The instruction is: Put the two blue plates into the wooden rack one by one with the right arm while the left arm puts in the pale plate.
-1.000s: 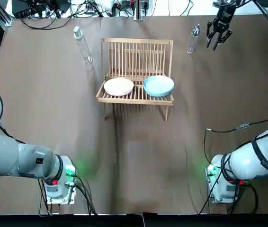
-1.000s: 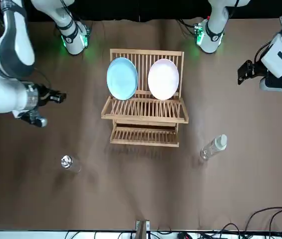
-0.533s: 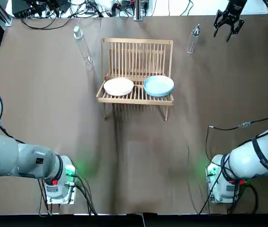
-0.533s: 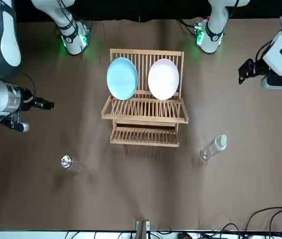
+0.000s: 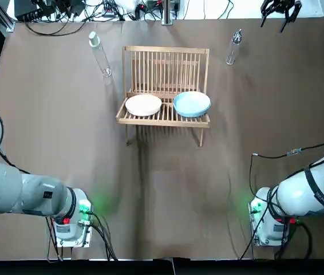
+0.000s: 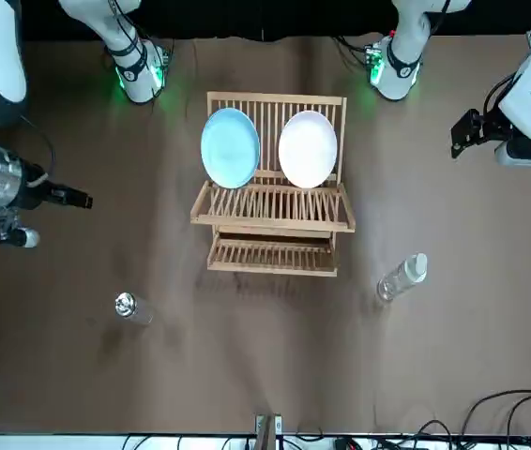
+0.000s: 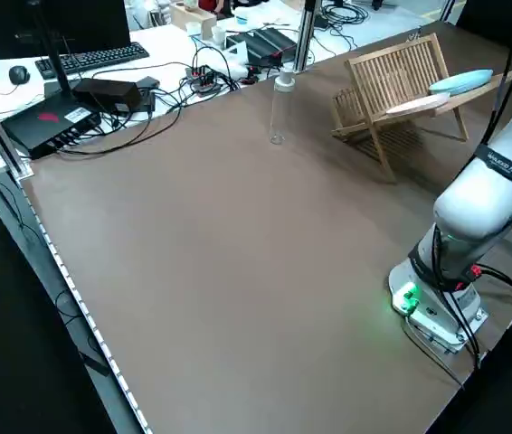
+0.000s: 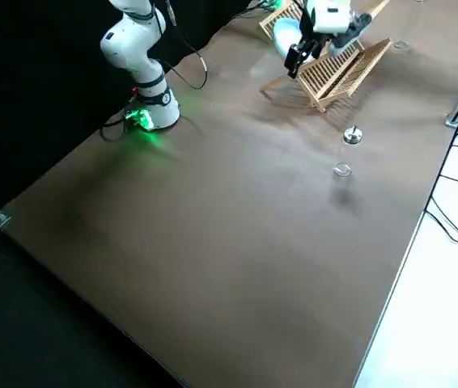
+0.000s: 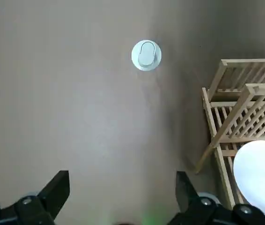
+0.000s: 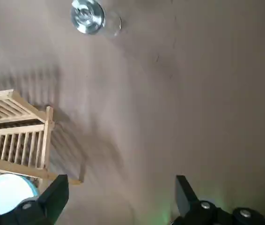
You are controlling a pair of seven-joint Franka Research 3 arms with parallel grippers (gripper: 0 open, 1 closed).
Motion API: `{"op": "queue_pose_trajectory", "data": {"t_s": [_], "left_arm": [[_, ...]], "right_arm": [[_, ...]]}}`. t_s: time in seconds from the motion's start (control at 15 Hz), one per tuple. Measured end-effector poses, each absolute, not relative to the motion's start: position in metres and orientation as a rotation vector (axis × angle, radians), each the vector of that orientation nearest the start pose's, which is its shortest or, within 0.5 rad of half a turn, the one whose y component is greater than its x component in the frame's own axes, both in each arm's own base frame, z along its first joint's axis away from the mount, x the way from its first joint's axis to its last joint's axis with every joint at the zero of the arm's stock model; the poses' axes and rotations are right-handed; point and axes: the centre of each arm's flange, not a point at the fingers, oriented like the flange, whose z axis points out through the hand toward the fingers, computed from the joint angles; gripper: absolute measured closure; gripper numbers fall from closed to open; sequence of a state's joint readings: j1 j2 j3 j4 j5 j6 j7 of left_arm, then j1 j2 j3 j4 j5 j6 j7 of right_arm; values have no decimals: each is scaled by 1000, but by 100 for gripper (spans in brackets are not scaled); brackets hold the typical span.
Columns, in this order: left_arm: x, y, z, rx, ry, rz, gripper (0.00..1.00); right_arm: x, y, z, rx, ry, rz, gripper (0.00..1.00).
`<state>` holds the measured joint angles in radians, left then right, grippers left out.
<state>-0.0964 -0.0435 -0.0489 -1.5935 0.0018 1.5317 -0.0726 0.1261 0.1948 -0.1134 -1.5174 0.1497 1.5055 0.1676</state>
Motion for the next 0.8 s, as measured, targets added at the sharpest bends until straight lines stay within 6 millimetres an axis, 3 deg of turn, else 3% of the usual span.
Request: {"op": "queue_pose_trajectory", "data": {"t_s": [0.2,0.47,0.8], "left_arm": [[531,-78,634,-3134,113,28,0],[531,-79,634,-3134,115,27,0],[531,-79,634,-3134,114,27,1]], "right_arm": [[594,42,557,-3088,56,257,0],[574,68,600,-3098,-40,155,0],[537,66,622,-3086,-82,113,0]]}}
